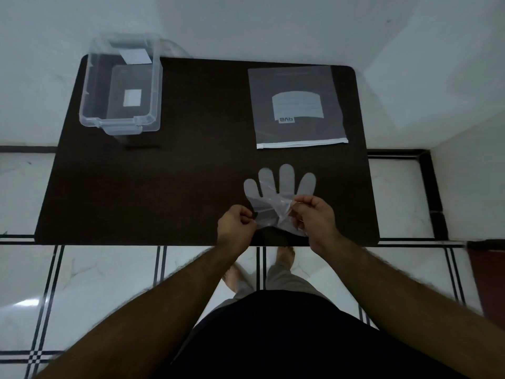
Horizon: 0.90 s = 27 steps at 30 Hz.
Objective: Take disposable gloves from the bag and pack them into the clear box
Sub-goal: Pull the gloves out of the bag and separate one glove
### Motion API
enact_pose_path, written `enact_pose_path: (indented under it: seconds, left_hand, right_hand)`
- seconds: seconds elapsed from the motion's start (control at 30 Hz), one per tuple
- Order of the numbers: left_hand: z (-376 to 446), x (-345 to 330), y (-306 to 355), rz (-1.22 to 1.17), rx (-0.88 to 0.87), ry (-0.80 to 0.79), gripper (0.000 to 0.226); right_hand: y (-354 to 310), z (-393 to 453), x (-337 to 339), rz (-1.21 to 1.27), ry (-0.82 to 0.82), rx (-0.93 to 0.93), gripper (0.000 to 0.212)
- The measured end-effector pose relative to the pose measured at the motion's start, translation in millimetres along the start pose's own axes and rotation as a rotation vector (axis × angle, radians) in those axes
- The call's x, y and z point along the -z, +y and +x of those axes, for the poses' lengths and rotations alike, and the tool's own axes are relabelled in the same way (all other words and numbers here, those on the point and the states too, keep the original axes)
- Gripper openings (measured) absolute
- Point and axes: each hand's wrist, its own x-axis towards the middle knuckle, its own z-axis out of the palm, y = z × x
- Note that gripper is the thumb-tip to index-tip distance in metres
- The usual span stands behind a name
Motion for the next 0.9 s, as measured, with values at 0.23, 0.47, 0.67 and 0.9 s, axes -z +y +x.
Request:
enact_pose_path:
  seconds: [0.23,0.47,0.67,0.9]
  left_hand:
    - [-6.3,3.8,-1.6,0.439,-0.712,0.112,0.034]
    - [16.1,1.7,26.1,0.907,-0.819,-0.296,0.030]
    - [29.4,5.8,34.1,1.055,-0.839,-0.237,0.032]
    - [39.1,-3.7,45.7,0.965,-0.843,-0.253,0.048]
  right_hand:
    - [0.1,-5.5,4.8,0.006,-0.020,0.036,0.019]
    - [-0.9,-3.5,4.2,-0.012,-0.019,0.054,0.019]
    - [-13.0,1.7,3.6,-0.011,0.018,0.085,0.019]
    - [-19.2,10.7,7.9,-0.018,0.051,0.109,0.019]
